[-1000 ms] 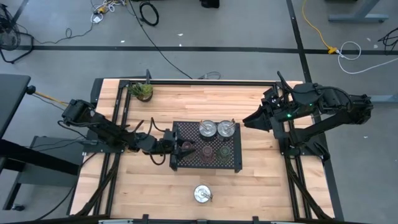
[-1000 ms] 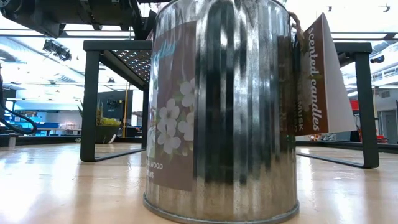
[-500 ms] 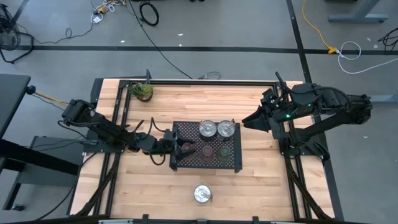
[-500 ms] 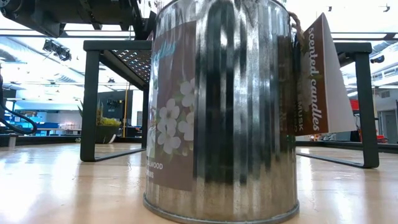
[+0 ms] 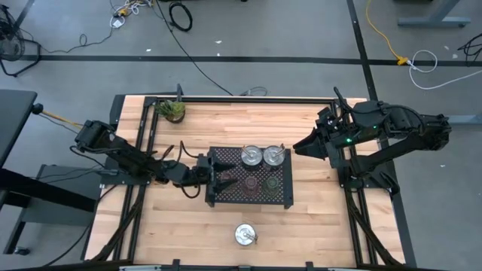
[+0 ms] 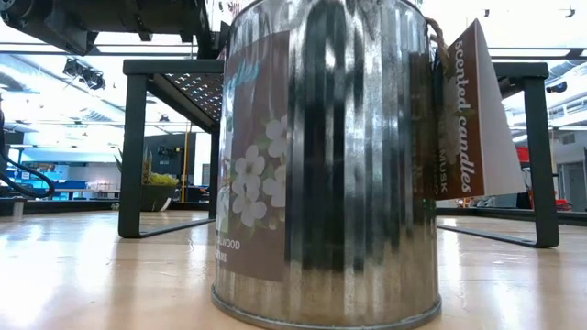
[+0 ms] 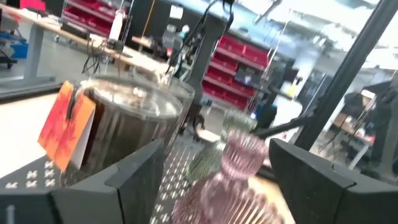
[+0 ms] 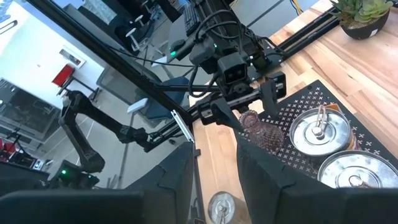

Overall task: Pick & Place candle stick holders
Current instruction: Put the silver scented candle on the shelf aligned with the silver scented candles

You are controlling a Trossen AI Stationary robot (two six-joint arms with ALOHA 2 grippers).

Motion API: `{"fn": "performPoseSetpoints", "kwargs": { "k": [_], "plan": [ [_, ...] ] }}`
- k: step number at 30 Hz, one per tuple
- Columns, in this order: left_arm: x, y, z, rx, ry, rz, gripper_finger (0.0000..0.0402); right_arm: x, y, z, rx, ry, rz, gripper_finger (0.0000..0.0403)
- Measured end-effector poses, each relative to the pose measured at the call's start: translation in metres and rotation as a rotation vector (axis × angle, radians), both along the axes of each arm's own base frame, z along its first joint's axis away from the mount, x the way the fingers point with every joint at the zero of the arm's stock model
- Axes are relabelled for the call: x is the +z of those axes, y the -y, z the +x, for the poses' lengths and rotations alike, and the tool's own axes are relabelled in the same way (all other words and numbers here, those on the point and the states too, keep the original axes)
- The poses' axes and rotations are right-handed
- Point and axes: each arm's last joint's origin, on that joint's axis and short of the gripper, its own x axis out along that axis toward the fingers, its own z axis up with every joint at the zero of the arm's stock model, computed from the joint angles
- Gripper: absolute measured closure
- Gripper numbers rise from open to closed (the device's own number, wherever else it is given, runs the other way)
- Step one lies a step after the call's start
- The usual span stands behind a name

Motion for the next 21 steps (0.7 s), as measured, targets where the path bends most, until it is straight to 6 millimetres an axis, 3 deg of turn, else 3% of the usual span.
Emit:
{"fn": "performPoseSetpoints", "kwargs": {
  "k": [13, 21],
  "plan": [
    [0.019, -0.001, -0.005, 0.004, 0.179, -0.026, 0.0108, 0.0, 0.0, 0.0, 0.001, 0.001, -0.003, 0.0279],
    [0.062, 0.005, -0.035, -0.045, 0.326, -0.07, 0.0109, 0.0, 0.0, 0.0, 0.002, 0.001, -0.004, 0.0279]
  ]
}}
